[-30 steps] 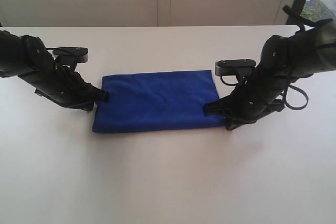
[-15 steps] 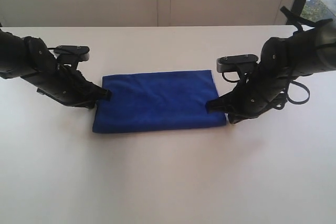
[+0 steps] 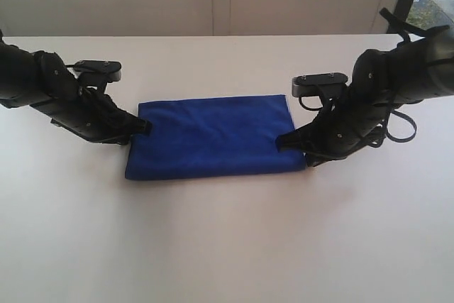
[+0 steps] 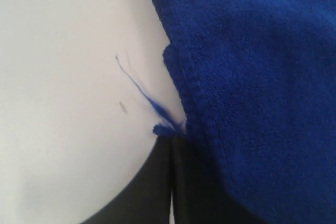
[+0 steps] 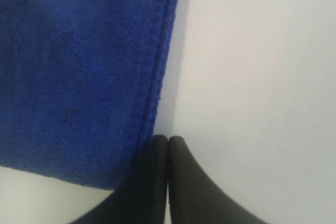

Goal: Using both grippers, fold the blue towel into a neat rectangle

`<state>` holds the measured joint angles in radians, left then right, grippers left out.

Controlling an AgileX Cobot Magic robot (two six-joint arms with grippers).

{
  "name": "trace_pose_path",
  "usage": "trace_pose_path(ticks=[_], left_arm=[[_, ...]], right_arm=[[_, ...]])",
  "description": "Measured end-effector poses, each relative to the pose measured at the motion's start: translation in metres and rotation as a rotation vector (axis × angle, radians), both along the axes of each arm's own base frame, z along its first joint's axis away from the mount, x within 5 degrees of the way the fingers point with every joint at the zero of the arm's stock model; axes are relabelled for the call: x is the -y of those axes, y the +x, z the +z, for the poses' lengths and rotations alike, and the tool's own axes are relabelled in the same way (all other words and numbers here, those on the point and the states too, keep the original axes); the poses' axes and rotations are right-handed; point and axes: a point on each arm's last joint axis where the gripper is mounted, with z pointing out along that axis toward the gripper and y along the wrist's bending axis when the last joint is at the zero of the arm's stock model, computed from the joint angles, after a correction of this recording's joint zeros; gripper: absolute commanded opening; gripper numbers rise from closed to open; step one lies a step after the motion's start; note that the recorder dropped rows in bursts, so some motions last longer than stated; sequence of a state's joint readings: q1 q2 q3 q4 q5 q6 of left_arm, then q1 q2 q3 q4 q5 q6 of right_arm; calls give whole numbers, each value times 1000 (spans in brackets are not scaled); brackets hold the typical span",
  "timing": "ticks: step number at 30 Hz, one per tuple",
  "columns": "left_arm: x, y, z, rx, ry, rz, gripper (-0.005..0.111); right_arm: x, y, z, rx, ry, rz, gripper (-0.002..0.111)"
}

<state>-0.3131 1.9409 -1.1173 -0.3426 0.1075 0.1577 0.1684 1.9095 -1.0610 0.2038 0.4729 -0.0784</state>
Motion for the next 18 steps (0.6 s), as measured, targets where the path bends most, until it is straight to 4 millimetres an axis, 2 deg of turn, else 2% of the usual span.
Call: trace_pose_path(ticks=[18], left_arm=[[0,4,-1,35,2,13,0]], right_arm=[[-5,-3,0,-24,40,42,0]])
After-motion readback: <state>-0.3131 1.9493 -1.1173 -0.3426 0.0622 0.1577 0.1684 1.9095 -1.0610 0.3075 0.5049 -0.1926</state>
